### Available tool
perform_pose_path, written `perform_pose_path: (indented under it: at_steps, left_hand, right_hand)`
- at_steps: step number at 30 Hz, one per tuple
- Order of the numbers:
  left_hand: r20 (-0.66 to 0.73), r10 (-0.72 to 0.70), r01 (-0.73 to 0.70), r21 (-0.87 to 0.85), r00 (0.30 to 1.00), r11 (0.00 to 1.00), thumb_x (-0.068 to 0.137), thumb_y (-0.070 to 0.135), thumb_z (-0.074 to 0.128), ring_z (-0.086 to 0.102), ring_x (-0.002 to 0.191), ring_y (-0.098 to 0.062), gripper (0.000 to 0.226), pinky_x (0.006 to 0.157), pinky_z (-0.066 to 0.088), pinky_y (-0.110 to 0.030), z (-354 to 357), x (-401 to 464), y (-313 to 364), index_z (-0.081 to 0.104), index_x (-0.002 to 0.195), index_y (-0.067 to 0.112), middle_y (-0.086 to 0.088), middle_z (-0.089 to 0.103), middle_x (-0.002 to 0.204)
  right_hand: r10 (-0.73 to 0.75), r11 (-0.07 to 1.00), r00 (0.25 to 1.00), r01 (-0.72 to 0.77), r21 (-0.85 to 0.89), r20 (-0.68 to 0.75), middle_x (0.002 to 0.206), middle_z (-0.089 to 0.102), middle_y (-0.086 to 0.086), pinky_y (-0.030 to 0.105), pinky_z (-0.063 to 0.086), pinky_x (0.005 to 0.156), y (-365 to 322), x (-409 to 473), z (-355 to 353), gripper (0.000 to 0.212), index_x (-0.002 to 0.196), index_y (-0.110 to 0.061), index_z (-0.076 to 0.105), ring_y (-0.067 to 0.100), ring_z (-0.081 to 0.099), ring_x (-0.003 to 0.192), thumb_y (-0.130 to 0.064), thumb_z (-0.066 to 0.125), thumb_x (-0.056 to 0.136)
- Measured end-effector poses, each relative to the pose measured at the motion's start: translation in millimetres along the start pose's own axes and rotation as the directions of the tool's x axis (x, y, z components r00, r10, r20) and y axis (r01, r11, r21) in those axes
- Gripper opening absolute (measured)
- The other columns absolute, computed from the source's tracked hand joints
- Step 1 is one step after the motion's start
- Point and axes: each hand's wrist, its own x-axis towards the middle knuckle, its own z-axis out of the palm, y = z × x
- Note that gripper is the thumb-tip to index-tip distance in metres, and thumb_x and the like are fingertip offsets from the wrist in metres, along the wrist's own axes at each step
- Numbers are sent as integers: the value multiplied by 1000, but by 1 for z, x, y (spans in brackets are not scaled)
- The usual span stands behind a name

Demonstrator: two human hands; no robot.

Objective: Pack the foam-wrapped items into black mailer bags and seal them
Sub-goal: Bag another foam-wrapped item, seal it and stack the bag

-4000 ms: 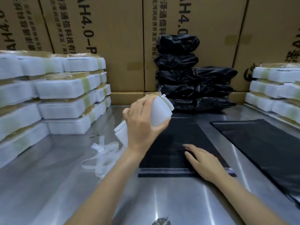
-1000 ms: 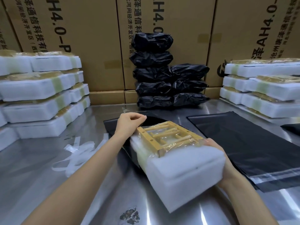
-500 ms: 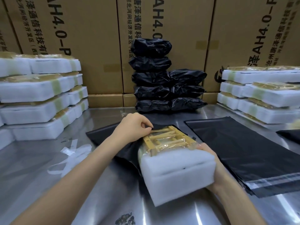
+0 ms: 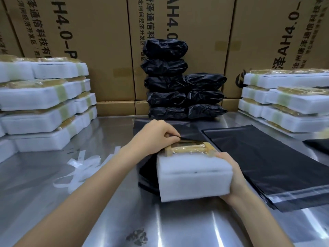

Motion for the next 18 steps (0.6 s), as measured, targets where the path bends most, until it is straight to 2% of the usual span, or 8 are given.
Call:
perform_pose_path:
  at_steps: [2,4,7,9,11,13,15,18]
  left_hand:
    - [27,3,-5,65,1000,998,92,26,59,60,82,5,23,79,47,-16,0,-3,0,71,112,25,12,72,102]
    - [32,32,-37,148,999,988,92,27,56,62,85,-1,26,79,49,-21,4,-1,8,69,114,29,11,72,104]
    - [5,87,-85,305,996,949,92,31,49,60,106,-19,33,86,51,-35,15,8,23,62,122,35,8,67,116]
    - [-9,93,-83,377,996,923,93,28,45,59,107,-25,34,82,50,-35,23,17,31,60,123,35,3,66,117]
    - [7,102,-96,419,995,903,93,21,43,61,101,-28,33,75,48,-33,27,24,40,64,116,30,-1,67,109]
    - [48,153,-160,286,987,945,92,17,45,62,100,-24,33,79,50,-34,30,24,51,67,113,27,1,69,107]
    - [66,246,-251,79,967,965,90,16,50,62,103,-15,30,85,49,-34,31,16,61,70,111,26,6,71,108]
    - [7,297,-297,86,955,951,90,23,52,62,99,-11,29,74,48,-30,29,5,64,68,113,31,14,70,103]
  right_hand:
    - [-21,999,1000,22,-49,19,67,66,1,25,49,54,1,1,-4,19,63,-21,71,16,63,59,-33,60,73]
    - [-10,995,999,14,-99,43,79,68,5,29,49,63,2,2,-4,19,78,-19,73,20,64,71,-33,60,75]
    - [27,988,999,-24,-153,23,70,61,2,27,44,56,5,1,-1,14,67,-20,68,17,59,63,-33,63,68]
    - [31,984,999,-33,-174,-9,62,55,-1,24,41,50,4,0,-1,13,58,-22,61,15,55,55,-33,63,62]
    - [22,988,999,-26,-152,-33,66,55,2,27,39,53,5,0,-3,11,68,-19,60,18,54,59,-30,62,66]
    - [2,995,998,-8,-101,-58,73,58,7,32,40,58,6,2,-5,14,80,-13,61,21,56,65,-26,56,80]
    - [-43,998,997,39,-58,-63,77,66,12,34,47,63,7,5,-8,33,80,-10,70,23,64,67,-27,45,92]
    - [-85,996,995,83,-45,-53,80,71,14,34,56,59,4,8,-10,51,74,-13,78,23,70,67,-26,34,97]
